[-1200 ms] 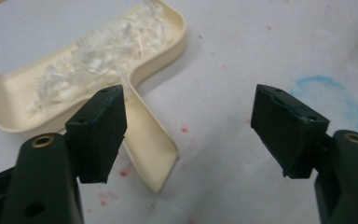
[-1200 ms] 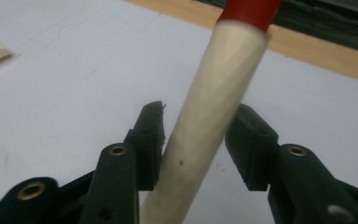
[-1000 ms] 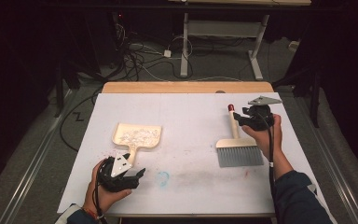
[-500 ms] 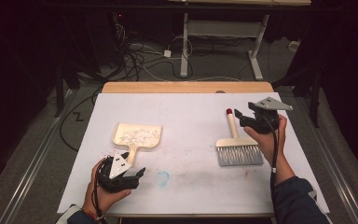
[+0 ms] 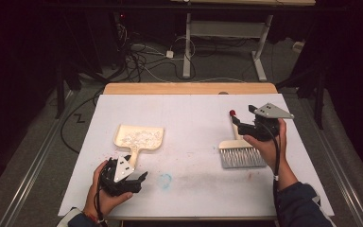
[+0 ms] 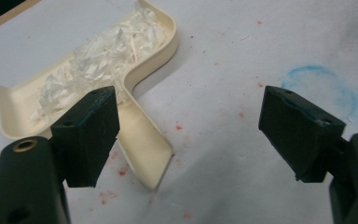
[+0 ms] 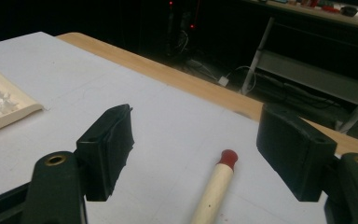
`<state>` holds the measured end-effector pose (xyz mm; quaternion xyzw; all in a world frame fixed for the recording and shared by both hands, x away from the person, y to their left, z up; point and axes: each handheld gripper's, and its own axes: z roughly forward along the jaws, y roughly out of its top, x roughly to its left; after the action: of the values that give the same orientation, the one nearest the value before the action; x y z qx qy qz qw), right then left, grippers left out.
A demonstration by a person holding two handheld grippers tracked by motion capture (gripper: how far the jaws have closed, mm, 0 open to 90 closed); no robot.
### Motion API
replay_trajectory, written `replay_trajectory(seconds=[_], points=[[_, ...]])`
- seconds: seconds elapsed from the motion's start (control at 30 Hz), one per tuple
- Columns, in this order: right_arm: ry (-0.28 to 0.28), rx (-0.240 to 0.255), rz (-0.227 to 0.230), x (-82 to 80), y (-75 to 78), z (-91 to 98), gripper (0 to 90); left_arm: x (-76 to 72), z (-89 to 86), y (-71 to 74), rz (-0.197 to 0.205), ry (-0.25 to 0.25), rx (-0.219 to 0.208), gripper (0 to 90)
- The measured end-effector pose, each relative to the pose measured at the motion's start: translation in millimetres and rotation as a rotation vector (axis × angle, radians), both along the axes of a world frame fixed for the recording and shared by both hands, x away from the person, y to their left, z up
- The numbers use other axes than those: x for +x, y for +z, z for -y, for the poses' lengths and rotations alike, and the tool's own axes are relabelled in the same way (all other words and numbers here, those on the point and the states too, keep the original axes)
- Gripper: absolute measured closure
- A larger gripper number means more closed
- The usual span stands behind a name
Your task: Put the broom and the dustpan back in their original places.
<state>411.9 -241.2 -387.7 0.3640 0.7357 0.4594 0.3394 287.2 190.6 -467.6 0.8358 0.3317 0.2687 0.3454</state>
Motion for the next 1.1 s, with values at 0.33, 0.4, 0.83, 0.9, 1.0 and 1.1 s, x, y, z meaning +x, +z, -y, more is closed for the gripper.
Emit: replay_trajectory(seconds=[0.33, 0.4, 0.83, 0.9, 1.0, 1.1], points=[[0.014, -0.031, 0.03, -8.7, 4.8, -6.0, 23.6, -1.1, -0.5, 1.3, 0.008, -0.007, 0.005, 17.5], [0.019, -0.048, 0.033, -11.5, 6.9, -7.7, 23.7, -0.9, -0.3, 1.0, 0.007, -0.009, 0.006, 17.6], [0.062, -0.082, 0.053, -28.7, 14.6, -12.0, 23.0, -1.1, 1.6, -0.4, 0.003, -0.02, 0.016, 17.5], [0.072, -0.083, 0.056, -30.8, 15.7, -11.1, 22.8, -1.1, 1.6, -0.4, 0.004, -0.02, 0.016, 17.5], [0.077, -0.079, 0.05, -34.1, 16.8, -9.2, 22.6, -1.3, 1.8, -0.2, 0.008, -0.02, 0.019, 17.5], [0.076, -0.088, 0.057, -37.9, 18.2, -8.1, 22.5, -1.4, 1.7, 0.0, 0.013, -0.02, 0.016, 17.6]])
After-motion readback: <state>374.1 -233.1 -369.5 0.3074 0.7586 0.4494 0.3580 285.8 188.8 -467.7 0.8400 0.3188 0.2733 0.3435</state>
